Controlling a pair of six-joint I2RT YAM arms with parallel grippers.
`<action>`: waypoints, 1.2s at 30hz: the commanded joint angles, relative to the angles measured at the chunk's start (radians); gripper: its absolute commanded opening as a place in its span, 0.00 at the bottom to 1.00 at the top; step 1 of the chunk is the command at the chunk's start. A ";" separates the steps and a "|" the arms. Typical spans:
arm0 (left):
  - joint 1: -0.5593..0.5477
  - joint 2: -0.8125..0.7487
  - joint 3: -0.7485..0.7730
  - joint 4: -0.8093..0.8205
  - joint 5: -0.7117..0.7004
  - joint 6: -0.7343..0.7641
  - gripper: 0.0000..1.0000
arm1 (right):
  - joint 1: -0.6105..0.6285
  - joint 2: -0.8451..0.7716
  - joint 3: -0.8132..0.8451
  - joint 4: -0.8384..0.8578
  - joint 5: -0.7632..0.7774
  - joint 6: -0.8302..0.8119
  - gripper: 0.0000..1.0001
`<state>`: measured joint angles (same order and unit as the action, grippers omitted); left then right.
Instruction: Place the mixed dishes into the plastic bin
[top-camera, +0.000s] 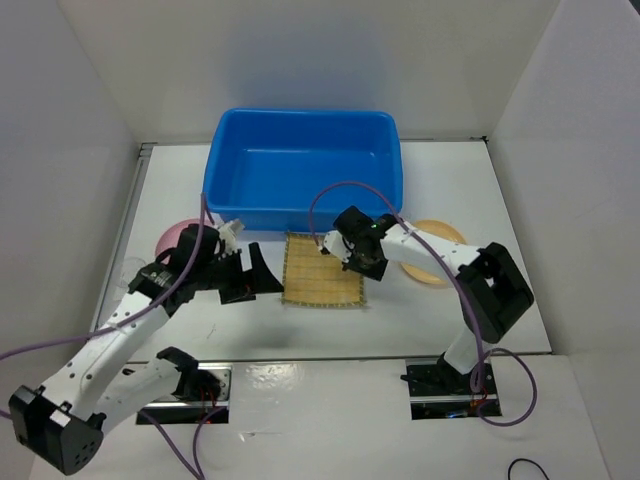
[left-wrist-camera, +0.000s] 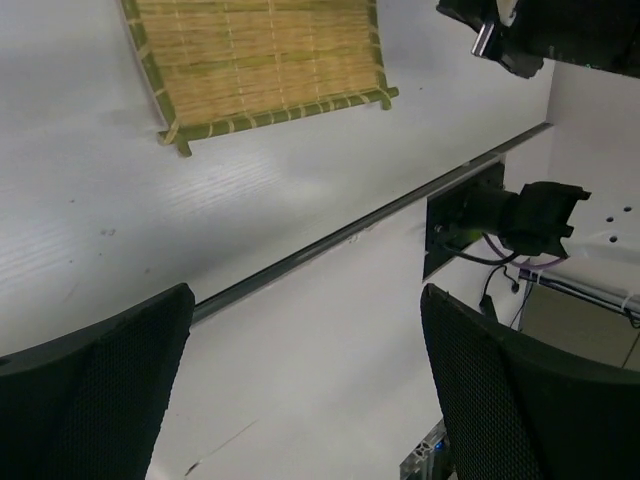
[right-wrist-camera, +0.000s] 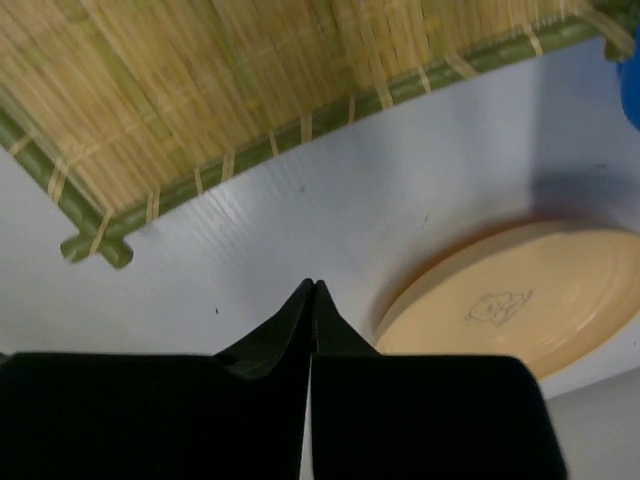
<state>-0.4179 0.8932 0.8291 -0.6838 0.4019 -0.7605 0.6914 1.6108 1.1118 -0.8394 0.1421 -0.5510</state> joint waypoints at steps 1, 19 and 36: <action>-0.039 0.033 -0.077 0.110 0.017 -0.106 1.00 | 0.010 0.076 0.028 0.094 -0.042 0.039 0.00; -0.134 0.443 0.216 -0.060 -0.388 -0.002 1.00 | 0.010 0.089 0.143 0.180 -0.073 0.163 0.00; -0.125 0.486 0.113 0.109 -0.334 0.061 1.00 | -0.187 0.351 0.469 0.272 0.034 0.171 0.00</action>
<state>-0.5549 1.3632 0.9257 -0.6106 0.0826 -0.7288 0.5499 1.9106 1.4746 -0.6159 0.1604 -0.4026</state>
